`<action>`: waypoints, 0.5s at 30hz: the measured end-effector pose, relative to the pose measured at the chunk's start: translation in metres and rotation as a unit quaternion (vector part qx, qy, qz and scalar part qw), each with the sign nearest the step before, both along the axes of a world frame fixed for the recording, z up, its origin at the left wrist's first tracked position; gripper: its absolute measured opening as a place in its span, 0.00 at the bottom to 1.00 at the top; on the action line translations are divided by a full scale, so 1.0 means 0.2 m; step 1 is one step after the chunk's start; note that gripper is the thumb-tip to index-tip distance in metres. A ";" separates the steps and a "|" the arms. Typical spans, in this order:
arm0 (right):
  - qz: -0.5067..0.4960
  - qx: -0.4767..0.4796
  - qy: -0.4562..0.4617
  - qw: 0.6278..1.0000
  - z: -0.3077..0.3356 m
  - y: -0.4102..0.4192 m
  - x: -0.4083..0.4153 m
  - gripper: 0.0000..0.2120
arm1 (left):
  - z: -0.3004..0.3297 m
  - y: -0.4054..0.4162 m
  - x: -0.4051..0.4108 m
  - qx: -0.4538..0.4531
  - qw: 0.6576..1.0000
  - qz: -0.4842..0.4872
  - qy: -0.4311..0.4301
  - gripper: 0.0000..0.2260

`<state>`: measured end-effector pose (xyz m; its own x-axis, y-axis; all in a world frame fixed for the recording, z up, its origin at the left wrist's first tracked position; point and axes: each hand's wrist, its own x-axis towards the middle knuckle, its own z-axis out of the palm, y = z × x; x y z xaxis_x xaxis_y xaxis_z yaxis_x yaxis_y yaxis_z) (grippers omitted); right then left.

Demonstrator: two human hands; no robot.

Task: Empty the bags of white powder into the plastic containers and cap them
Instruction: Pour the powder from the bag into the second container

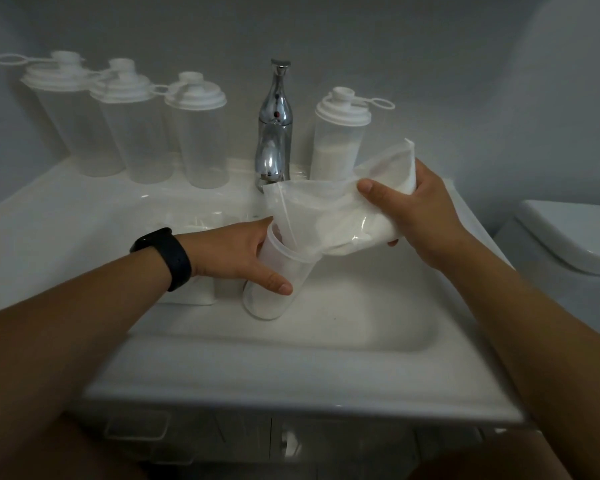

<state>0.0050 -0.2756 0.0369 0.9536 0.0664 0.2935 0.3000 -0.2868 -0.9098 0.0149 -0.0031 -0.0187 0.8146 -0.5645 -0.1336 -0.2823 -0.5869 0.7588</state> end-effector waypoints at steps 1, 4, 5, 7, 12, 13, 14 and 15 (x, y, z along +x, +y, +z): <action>0.001 -0.003 0.000 1.000 0.00 0.00 0.00 0.12 | 0.00 0.00 0.00 0.002 1.000 0.000 -0.001 0.37; 0.000 -0.004 -0.003 1.000 0.00 0.00 0.00 0.12 | -0.01 0.01 0.01 0.005 1.000 0.006 -0.004 0.41; 0.001 -0.006 -0.003 1.000 0.00 0.00 0.00 0.12 | -0.01 0.01 0.01 0.005 1.000 0.007 -0.003 0.40; 0.002 -0.014 0.000 1.000 0.00 0.00 0.00 0.13 | -0.01 0.01 0.01 0.007 1.000 0.002 -0.002 0.37; -0.002 -0.011 -0.006 1.000 0.01 0.00 0.00 0.12 | 0.00 0.00 0.00 0.000 1.000 0.006 0.004 0.35; -0.002 -0.010 -0.006 1.000 0.01 0.00 0.00 0.13 | 0.00 0.01 0.00 0.000 1.000 0.006 0.005 0.35; -0.003 -0.011 -0.005 1.000 0.01 0.00 0.00 0.13 | 0.00 0.01 0.00 0.001 1.000 0.006 0.004 0.36; -0.003 -0.012 -0.004 1.000 0.00 0.00 0.00 0.13 | 0.00 0.01 0.01 0.002 1.000 0.007 0.003 0.37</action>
